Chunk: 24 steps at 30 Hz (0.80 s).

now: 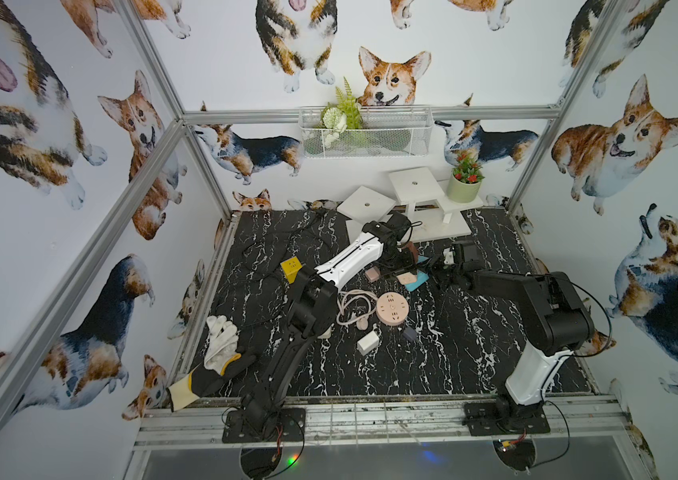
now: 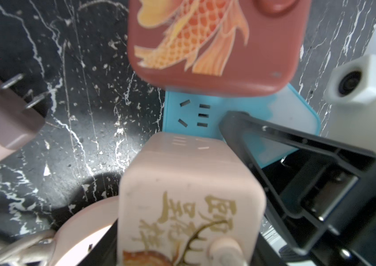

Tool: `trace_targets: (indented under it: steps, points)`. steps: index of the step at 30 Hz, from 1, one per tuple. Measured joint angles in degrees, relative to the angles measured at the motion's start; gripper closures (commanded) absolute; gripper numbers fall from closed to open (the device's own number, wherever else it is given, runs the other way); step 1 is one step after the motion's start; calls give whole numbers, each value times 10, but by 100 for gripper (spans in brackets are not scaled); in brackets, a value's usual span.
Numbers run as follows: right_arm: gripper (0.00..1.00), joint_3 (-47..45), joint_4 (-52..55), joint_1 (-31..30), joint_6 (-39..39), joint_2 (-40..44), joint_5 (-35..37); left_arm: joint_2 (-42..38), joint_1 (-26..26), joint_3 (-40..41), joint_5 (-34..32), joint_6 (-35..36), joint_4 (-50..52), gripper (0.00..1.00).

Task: Pull the plug off the socket
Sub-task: Remove the plug from the socket.

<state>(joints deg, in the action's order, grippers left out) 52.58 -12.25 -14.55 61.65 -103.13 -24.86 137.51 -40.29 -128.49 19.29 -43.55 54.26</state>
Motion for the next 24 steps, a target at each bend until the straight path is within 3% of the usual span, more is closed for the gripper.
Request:
trace_targets:
  steps: [6, 16, 22, 24]
  points:
    - [100, -7, -14, -12, 4, 16, 40, -5, 6, -7, -10, -16, -12, 100]
    - [100, -50, -56, -13, 7, 33, 51, -52, 25, 90, 37, -70, -82, 100]
    - [100, -58, -44, -12, -3, 46, 52, 4, 13, -54, 7, -37, 40, 100]
    - [100, -65, -40, -12, -13, 52, 57, 8, 12, -67, 2, -24, 60, 100]
